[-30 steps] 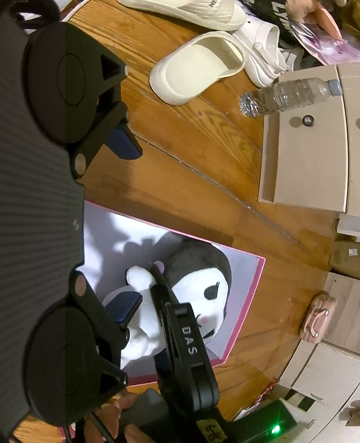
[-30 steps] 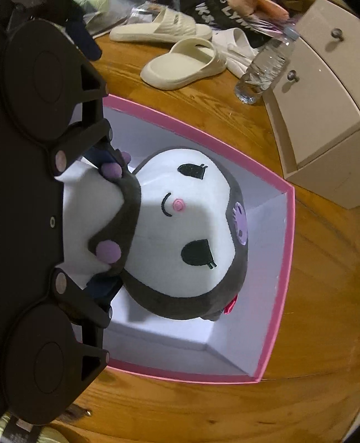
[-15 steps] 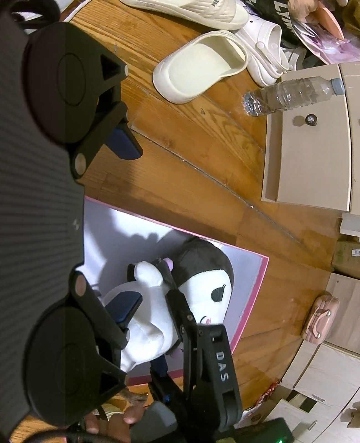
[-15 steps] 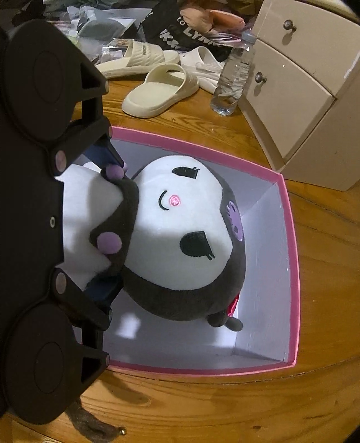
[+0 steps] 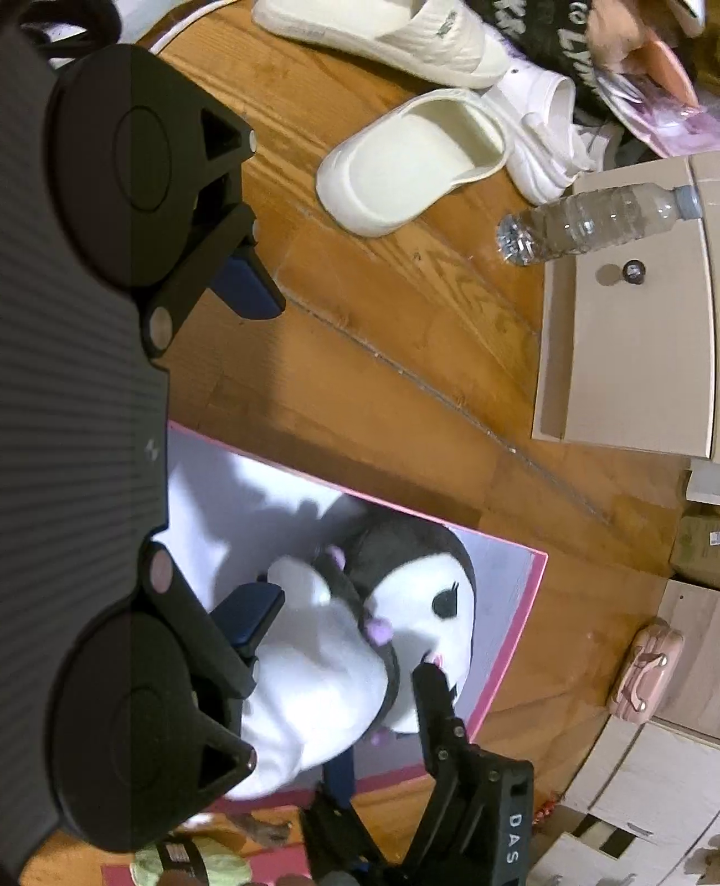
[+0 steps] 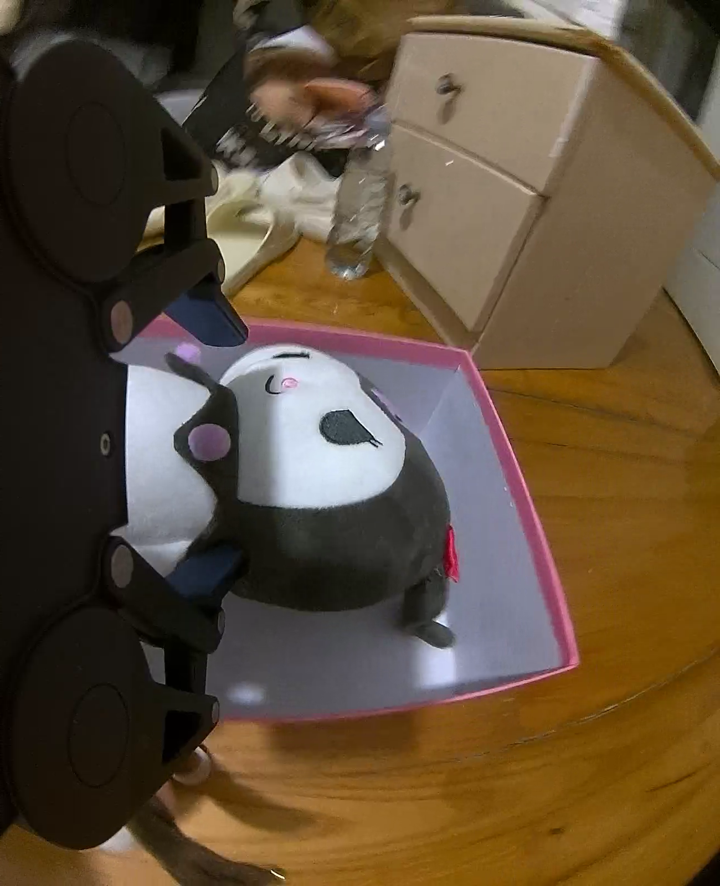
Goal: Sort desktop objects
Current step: 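Lower the Kuromi plush into the box and open the right tool, then move the right tool to the green yarn ball and close on it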
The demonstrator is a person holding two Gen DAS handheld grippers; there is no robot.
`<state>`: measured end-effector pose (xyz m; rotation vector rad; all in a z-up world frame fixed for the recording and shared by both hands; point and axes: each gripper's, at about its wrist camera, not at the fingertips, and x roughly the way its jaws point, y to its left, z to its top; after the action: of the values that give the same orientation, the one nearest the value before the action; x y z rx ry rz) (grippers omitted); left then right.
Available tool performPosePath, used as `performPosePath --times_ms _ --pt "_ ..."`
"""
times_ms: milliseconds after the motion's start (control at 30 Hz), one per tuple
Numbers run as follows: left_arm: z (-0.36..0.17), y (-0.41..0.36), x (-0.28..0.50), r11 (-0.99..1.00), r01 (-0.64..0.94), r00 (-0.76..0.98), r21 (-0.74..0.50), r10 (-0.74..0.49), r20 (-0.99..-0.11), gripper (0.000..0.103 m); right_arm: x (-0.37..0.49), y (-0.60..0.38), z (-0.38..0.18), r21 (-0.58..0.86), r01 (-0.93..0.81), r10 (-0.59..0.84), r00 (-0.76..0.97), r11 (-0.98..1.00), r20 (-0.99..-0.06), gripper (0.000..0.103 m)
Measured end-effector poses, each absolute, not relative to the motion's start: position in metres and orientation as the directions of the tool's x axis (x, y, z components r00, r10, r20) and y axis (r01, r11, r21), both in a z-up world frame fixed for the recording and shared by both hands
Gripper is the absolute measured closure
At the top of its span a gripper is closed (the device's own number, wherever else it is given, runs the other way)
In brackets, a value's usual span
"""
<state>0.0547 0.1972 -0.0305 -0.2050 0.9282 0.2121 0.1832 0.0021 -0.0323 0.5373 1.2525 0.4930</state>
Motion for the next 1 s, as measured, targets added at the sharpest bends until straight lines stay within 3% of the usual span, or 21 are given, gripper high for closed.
performPosePath --times_ms 200,400,767,900,1000 --pt "-0.036 0.190 0.058 0.968 -0.231 0.570 -0.099 0.052 -0.820 0.000 0.169 0.013 0.005 0.571 -0.262 0.628 0.311 0.778 -0.713 0.019" --pt "-0.030 0.184 0.055 0.972 -0.212 0.586 -0.106 0.039 -0.810 0.000 0.150 0.008 0.033 0.421 -0.399 0.567 0.394 0.815 -0.724 0.019" --pt "-0.023 0.166 0.053 0.977 -0.168 0.597 -0.129 -0.003 -0.803 0.000 0.123 -0.048 0.002 0.426 -0.283 0.508 0.373 0.859 -0.776 0.019" --pt "-0.007 0.141 0.046 0.990 -0.113 0.646 -0.084 0.009 -0.763 0.000 0.115 -0.057 -0.002 0.404 -0.284 0.487 0.355 0.869 -0.798 0.019" --pt "-0.002 0.125 0.042 0.990 -0.052 0.649 -0.133 -0.067 -0.757 0.000 0.108 -0.062 0.003 0.377 -0.294 0.469 0.376 0.878 -0.799 0.019"
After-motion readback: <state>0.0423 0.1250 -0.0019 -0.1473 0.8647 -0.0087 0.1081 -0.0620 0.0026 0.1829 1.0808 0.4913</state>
